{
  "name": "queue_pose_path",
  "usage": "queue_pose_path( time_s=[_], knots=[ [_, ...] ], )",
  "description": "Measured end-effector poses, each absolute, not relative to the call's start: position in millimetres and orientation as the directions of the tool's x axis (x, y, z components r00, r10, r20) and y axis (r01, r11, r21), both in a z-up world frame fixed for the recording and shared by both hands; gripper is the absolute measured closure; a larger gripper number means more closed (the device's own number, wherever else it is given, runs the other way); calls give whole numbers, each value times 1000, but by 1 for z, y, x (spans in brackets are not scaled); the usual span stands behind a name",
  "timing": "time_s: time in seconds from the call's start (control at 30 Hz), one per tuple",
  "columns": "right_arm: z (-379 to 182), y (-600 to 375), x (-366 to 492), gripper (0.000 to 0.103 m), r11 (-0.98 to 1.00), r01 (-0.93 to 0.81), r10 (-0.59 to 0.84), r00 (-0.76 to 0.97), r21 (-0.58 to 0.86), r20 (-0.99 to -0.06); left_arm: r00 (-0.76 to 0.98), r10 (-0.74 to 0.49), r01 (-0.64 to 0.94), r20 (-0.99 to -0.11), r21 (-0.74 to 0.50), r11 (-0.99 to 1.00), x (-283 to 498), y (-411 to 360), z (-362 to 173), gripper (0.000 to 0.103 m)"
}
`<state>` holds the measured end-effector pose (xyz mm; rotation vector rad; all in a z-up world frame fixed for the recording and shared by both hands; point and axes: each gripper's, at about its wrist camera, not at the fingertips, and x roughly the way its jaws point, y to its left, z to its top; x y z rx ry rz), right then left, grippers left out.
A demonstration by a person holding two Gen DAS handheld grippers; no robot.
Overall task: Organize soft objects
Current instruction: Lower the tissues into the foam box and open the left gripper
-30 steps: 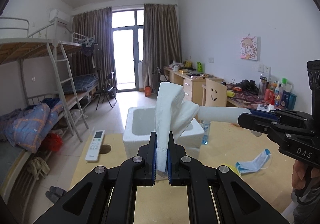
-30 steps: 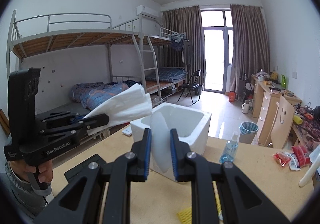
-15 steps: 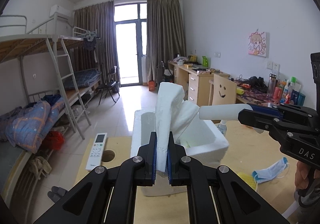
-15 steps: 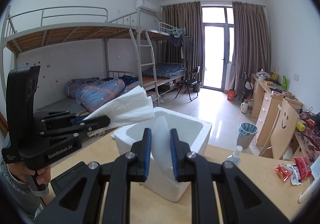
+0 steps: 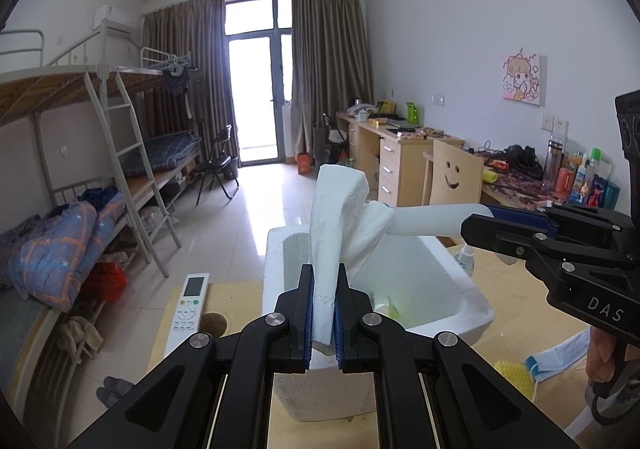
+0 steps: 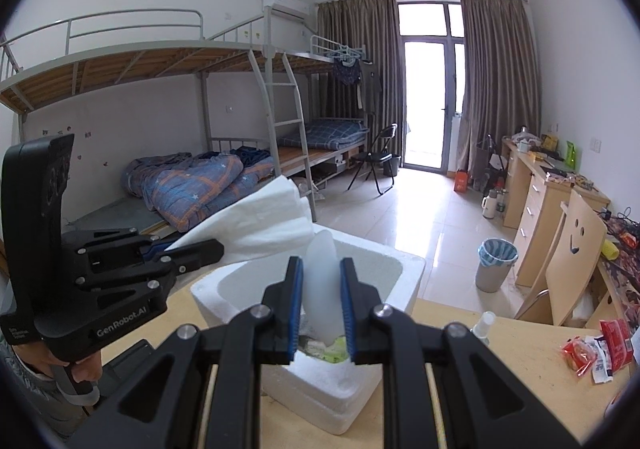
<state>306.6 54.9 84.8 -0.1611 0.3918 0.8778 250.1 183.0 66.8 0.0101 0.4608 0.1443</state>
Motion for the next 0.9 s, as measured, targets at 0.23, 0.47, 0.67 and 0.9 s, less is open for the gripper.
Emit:
queue_pose_path(
  time_s=[0.23,0.47,0.67,0.9],
  knots=[
    [90,58,304,82,634,-773,713,575,17,-401,878,142,-133,-458,52,990,258,182,63,94],
    [98,40,301,82,677,-736,674,622,-3,-399,880,111,-92,-462,64,994,270,167,66,94],
    [104,28,300,82,708,-706,646,652,-9,-396,882,74,-57,-466,51,997,281,159,67,94],
    [106,29,301,82,716,-698,641,662,-8,-388,878,70,-56,-473,43,998,285,164,66,94]
  ],
)
